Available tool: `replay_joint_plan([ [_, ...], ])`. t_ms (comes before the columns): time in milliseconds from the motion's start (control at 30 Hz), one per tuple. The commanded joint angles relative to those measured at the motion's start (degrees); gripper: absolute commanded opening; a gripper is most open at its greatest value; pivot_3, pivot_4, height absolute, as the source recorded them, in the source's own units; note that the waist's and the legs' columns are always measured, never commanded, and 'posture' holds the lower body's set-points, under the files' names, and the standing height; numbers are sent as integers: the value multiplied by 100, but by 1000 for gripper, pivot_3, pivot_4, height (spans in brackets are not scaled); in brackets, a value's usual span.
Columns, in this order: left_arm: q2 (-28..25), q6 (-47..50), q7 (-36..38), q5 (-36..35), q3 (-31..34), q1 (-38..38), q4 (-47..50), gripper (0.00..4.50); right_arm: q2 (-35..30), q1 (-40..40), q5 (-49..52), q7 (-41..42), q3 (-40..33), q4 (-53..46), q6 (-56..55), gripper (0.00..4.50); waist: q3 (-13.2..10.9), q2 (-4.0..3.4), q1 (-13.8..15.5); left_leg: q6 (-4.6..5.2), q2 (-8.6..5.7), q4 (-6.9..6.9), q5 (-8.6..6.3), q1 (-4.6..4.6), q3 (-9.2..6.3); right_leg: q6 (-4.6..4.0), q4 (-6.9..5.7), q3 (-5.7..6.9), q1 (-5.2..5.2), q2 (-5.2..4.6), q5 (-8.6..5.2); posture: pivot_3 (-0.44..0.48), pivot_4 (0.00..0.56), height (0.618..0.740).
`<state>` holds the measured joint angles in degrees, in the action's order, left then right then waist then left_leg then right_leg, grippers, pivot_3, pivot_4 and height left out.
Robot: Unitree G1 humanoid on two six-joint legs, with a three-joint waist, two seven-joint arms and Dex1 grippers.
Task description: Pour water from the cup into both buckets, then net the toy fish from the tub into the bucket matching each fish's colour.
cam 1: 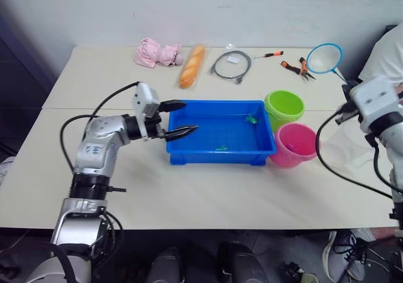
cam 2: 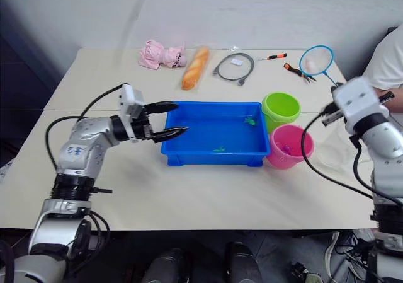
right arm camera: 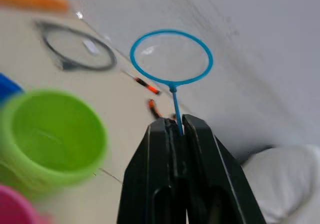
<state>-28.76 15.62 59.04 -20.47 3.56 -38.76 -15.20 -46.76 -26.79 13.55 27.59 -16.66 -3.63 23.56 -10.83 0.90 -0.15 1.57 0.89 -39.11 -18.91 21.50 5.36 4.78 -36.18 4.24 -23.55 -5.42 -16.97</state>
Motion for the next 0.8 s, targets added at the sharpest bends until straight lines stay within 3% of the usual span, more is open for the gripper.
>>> replay_joint_plan([
  [33,-131,-96,72,-136,182,55,42,4459,-15,-209,1314,221,-301,-1006,1945,0,0,0,20,2,0,0,-1,0,-4,0,2,2,3,-2,0,0,150,738],
  [133,-154,-119,74,-112,180,69,48,4459,31,-471,2460,234,-252,-1634,3716,0,0,0,65,13,-5,0,-6,5,-9,0,9,4,3,-11,0,0,150,738],
  [200,-136,-139,75,-100,159,28,51,4459,461,-808,3014,-220,-385,-1753,4995,0,0,1,36,18,-5,0,-10,6,-8,-1,10,3,2,-15,0,0,150,738],
  [333,-117,-200,52,-18,80,-53,41,4459,1327,-1132,3242,-970,-628,-1821,6722,0,0,1,4,18,-5,2,-10,6,-11,-3,7,2,-2,-18,1,0,150,738],
  [567,-97,-247,-4,29,20,-187,-23,4459,1637,-741,3593,-1731,-382,-1814,6894,0,0,1,6,25,-16,5,-14,28,-7,-1,12,5,-17,-20,2,0,150,738],
  [800,-121,-230,5,15,14,-169,22,4459,1723,-970,3375,-2314,-293,-1372,6894,0,0,0,-22,24,-13,5,-13,28,0,0,10,3,-22,-11,3,0,150,738],
])
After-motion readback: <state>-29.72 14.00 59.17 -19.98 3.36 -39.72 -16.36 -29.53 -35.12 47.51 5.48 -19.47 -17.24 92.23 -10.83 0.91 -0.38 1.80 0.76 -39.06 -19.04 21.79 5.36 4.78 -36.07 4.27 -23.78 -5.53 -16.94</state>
